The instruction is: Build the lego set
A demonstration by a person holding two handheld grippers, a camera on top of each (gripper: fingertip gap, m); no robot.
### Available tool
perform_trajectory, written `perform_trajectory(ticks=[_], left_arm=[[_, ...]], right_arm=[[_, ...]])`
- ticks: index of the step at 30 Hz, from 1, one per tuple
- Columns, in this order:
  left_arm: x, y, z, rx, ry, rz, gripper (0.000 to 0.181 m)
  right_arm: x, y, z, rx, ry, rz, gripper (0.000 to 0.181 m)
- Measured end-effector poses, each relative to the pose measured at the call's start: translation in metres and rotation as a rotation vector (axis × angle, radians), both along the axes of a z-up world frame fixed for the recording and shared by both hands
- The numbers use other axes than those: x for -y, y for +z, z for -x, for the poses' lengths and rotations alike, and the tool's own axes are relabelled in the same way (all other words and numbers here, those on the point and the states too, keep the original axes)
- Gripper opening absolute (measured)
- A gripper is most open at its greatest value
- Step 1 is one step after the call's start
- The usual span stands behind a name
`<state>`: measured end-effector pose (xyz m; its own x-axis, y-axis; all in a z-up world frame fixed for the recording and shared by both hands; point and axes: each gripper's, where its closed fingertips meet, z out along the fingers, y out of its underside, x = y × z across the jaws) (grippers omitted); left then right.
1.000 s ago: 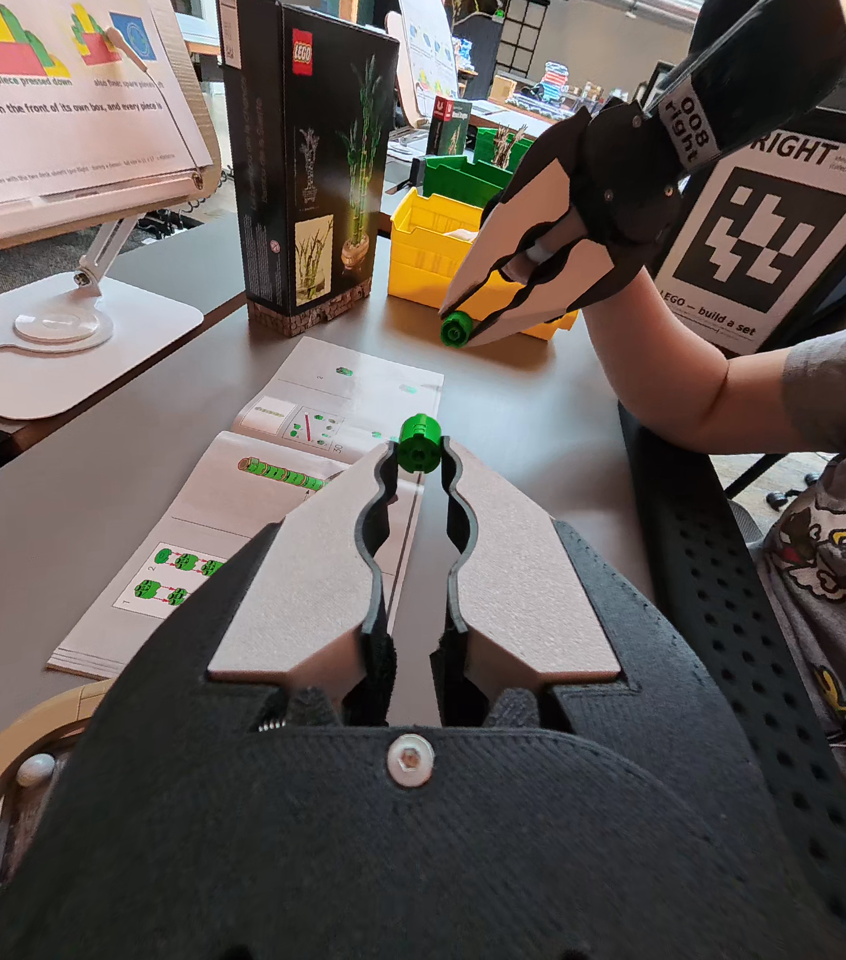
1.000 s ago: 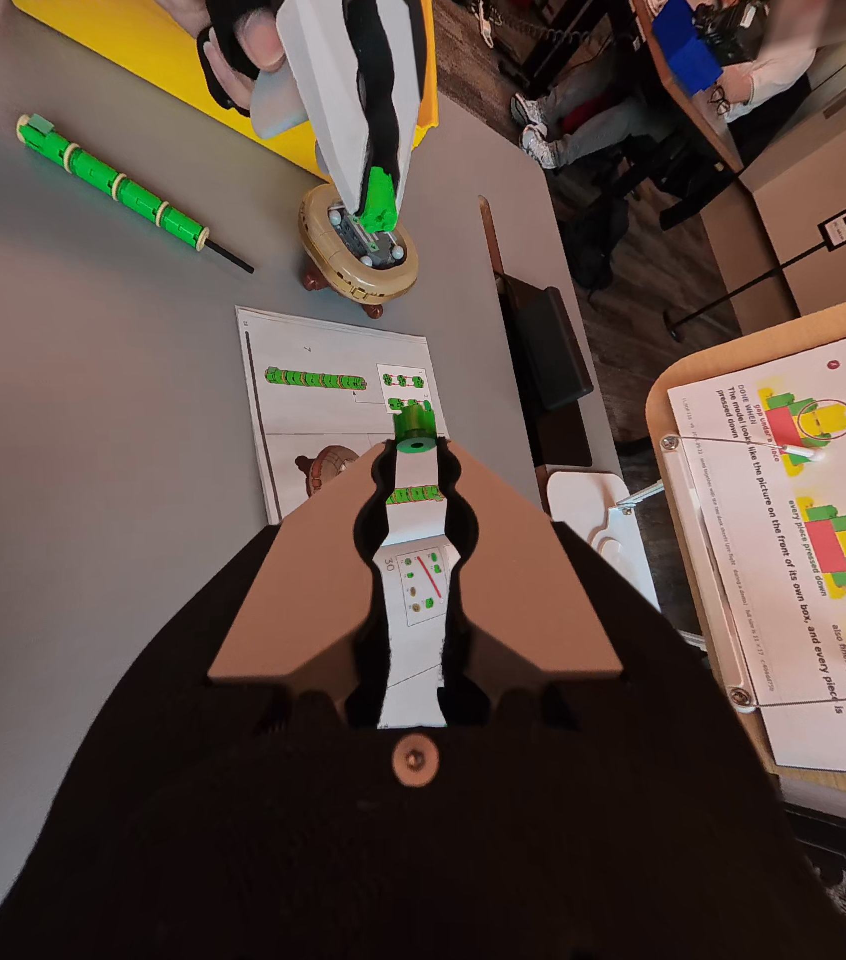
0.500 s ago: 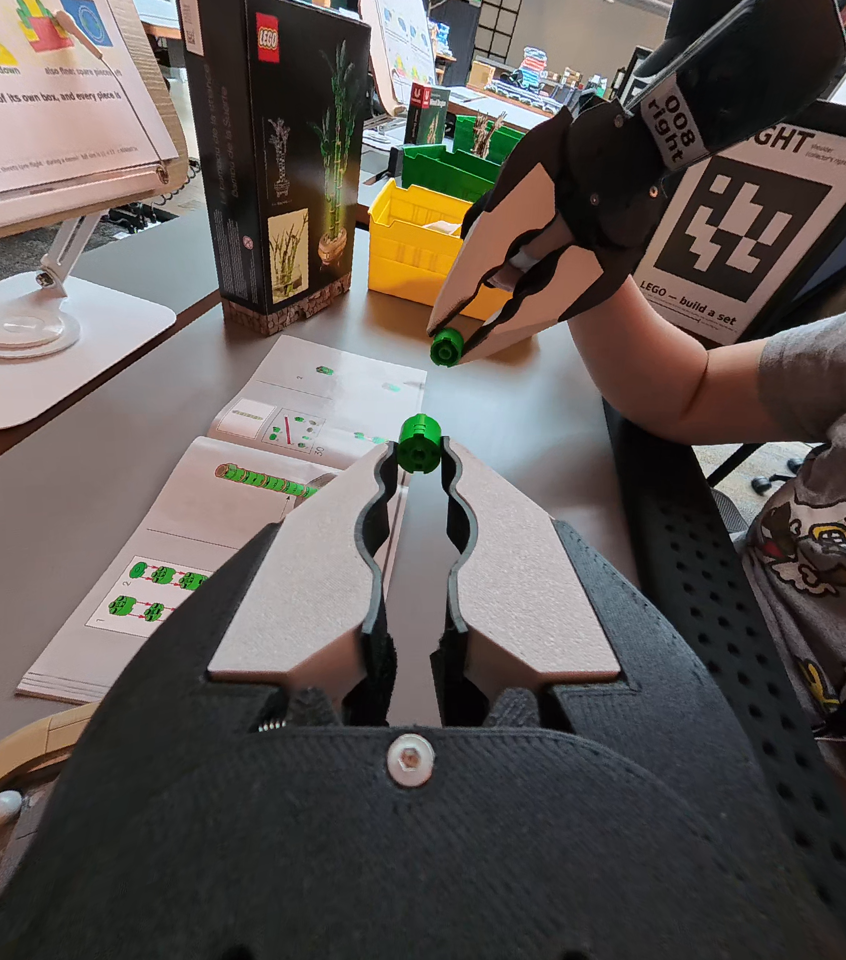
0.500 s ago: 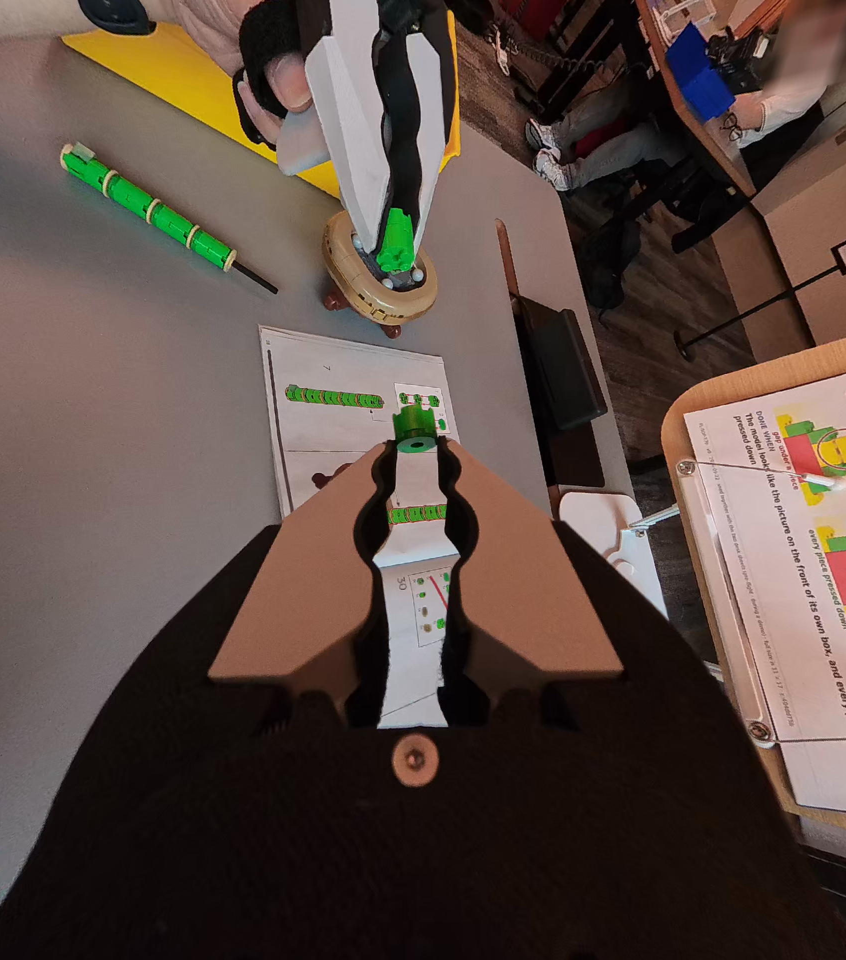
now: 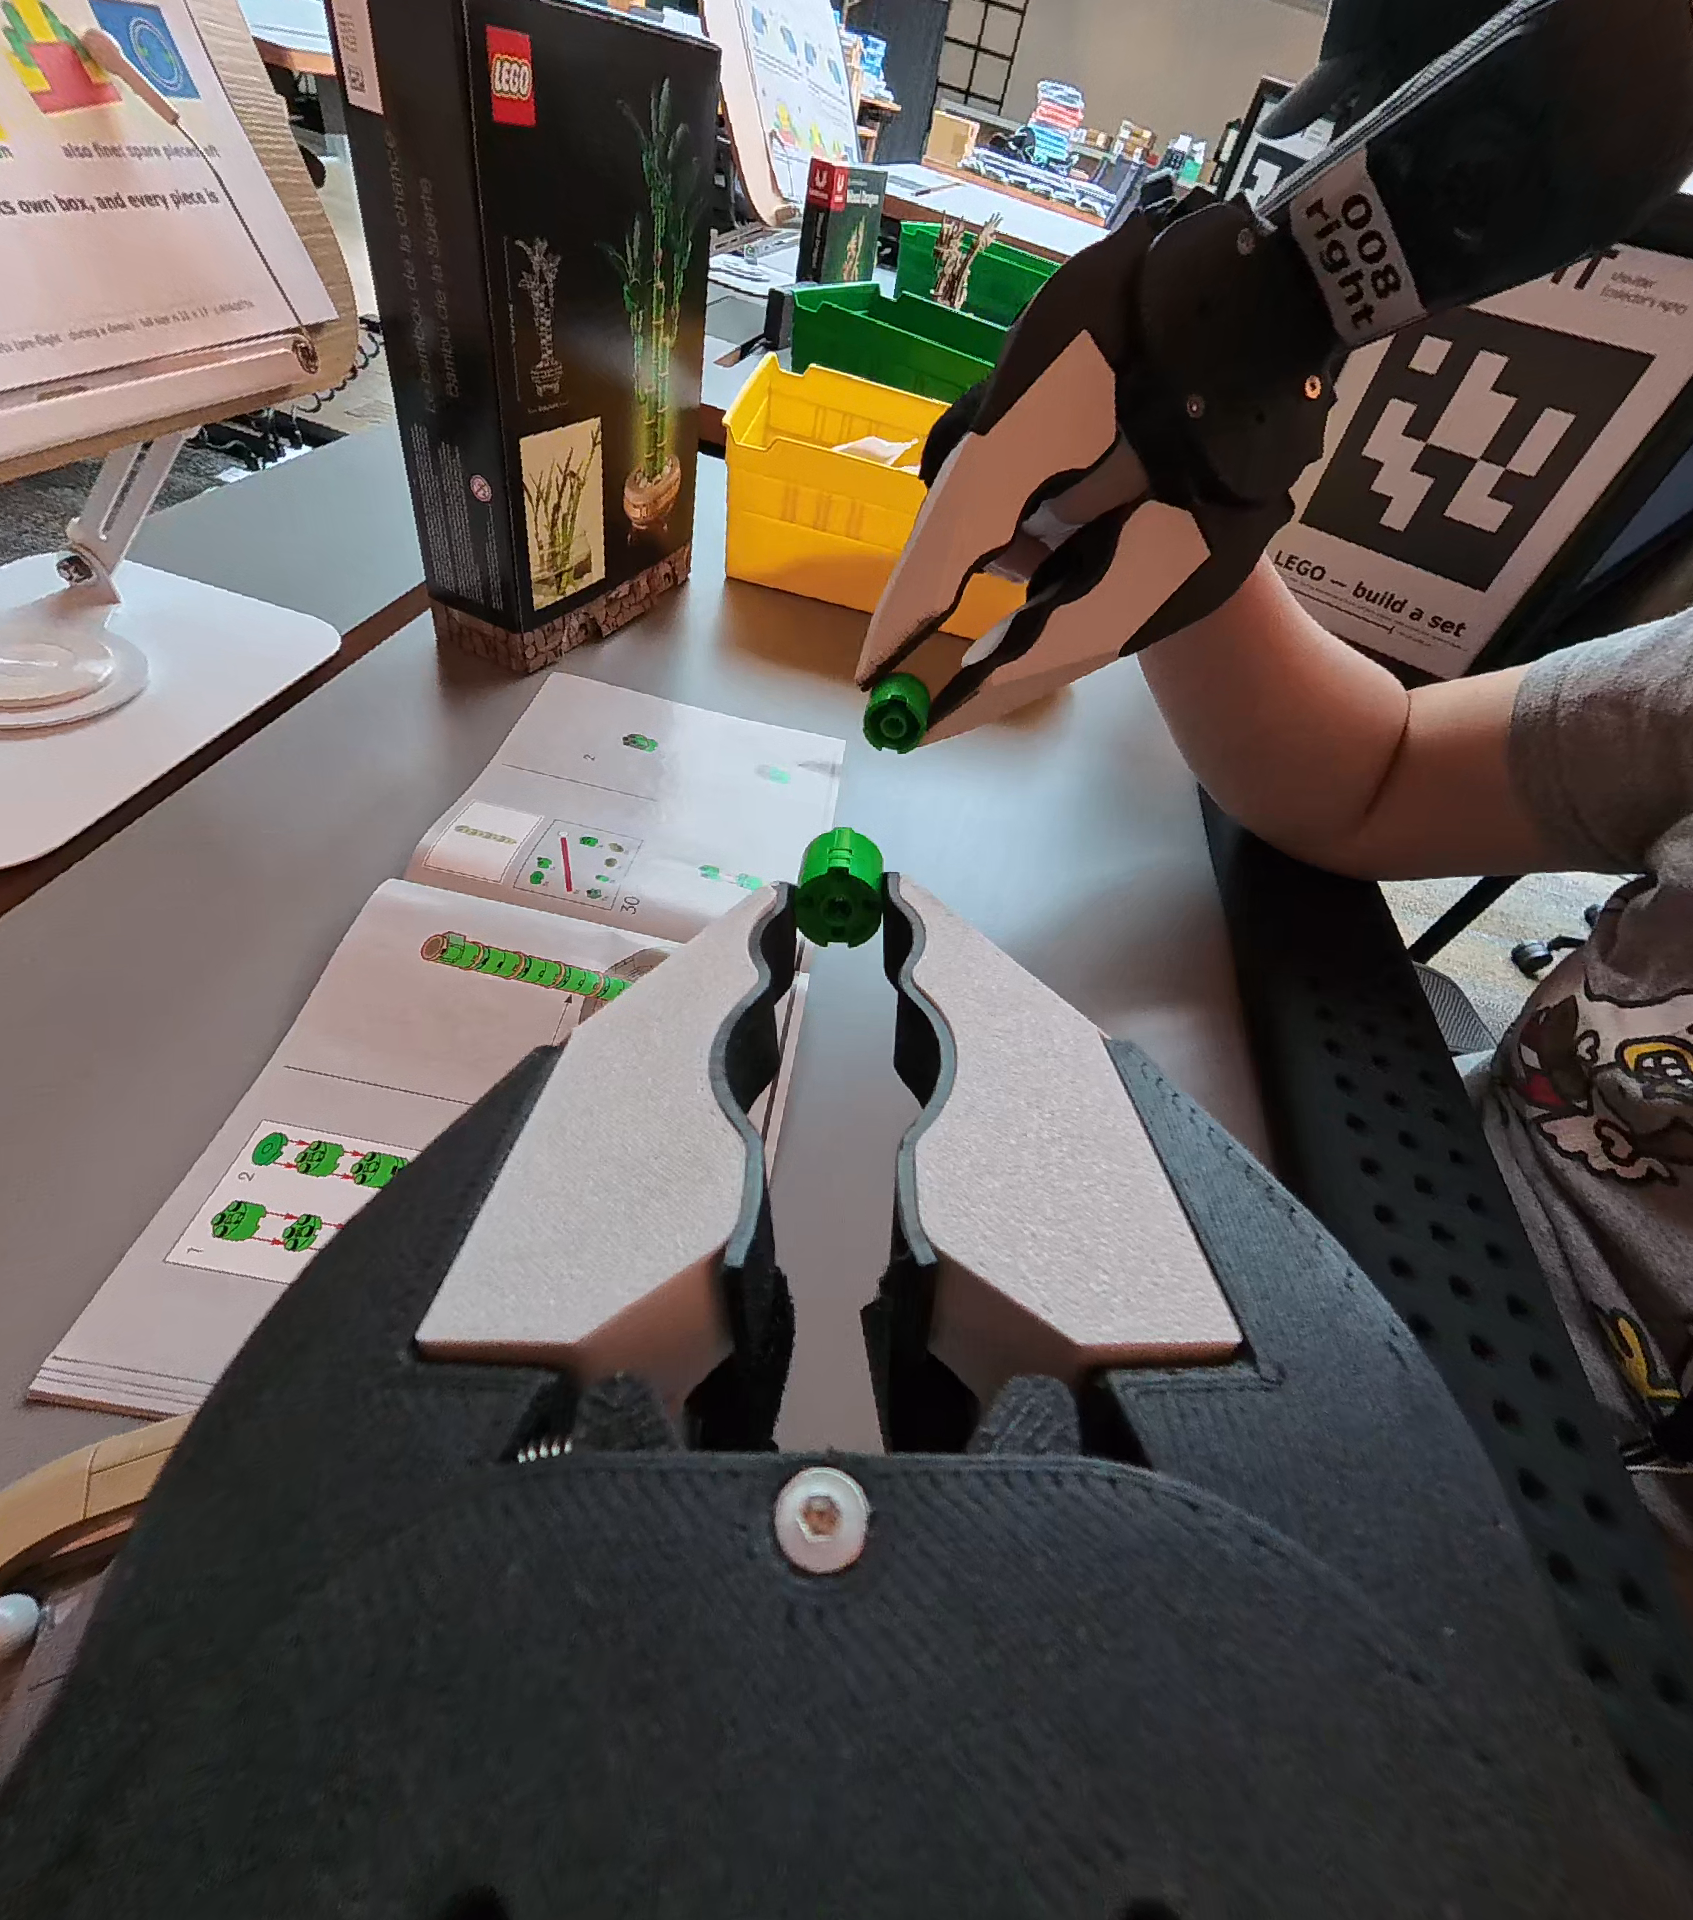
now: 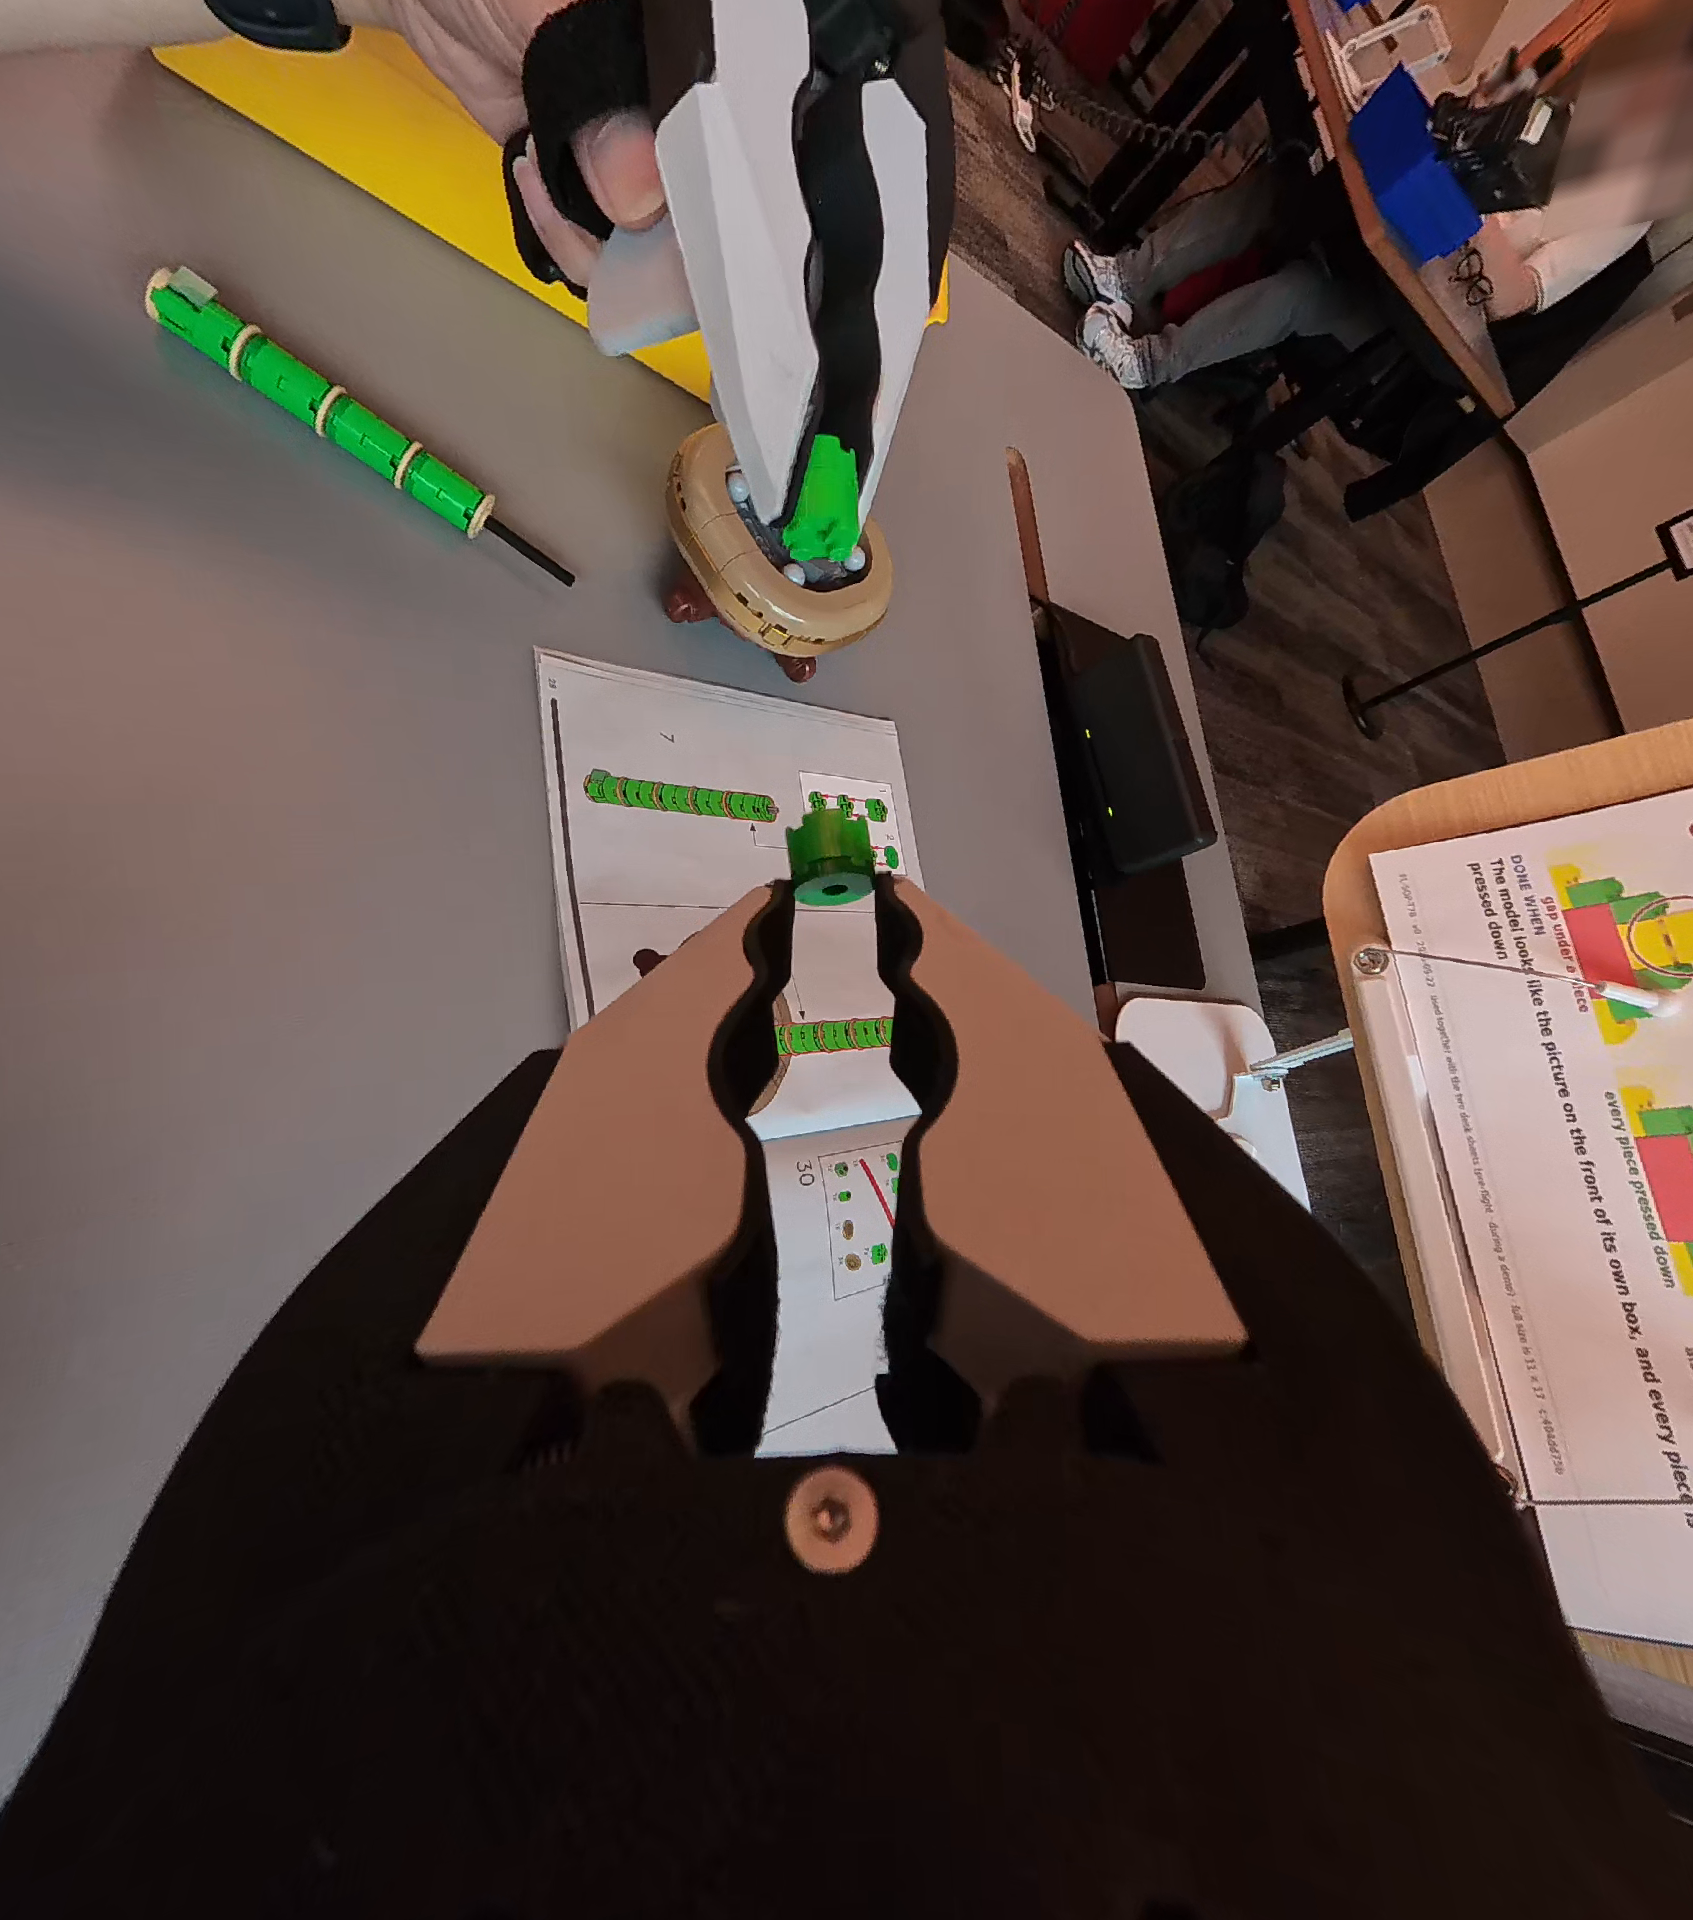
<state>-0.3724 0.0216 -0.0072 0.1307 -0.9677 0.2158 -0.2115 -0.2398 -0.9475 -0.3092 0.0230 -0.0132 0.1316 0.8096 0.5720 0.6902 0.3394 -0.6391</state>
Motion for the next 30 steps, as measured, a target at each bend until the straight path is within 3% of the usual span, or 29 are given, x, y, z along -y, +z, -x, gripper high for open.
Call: perform_trajectory(ticks=[30], left_arm=[[0.0000, 0.0002, 0.0030, 0.024, -0.007, -0.004, 0.014]], right_arm=[[-0.0062, -0.0006, -0.0043, 0.016, -0.019, -0.021, 0.015]])
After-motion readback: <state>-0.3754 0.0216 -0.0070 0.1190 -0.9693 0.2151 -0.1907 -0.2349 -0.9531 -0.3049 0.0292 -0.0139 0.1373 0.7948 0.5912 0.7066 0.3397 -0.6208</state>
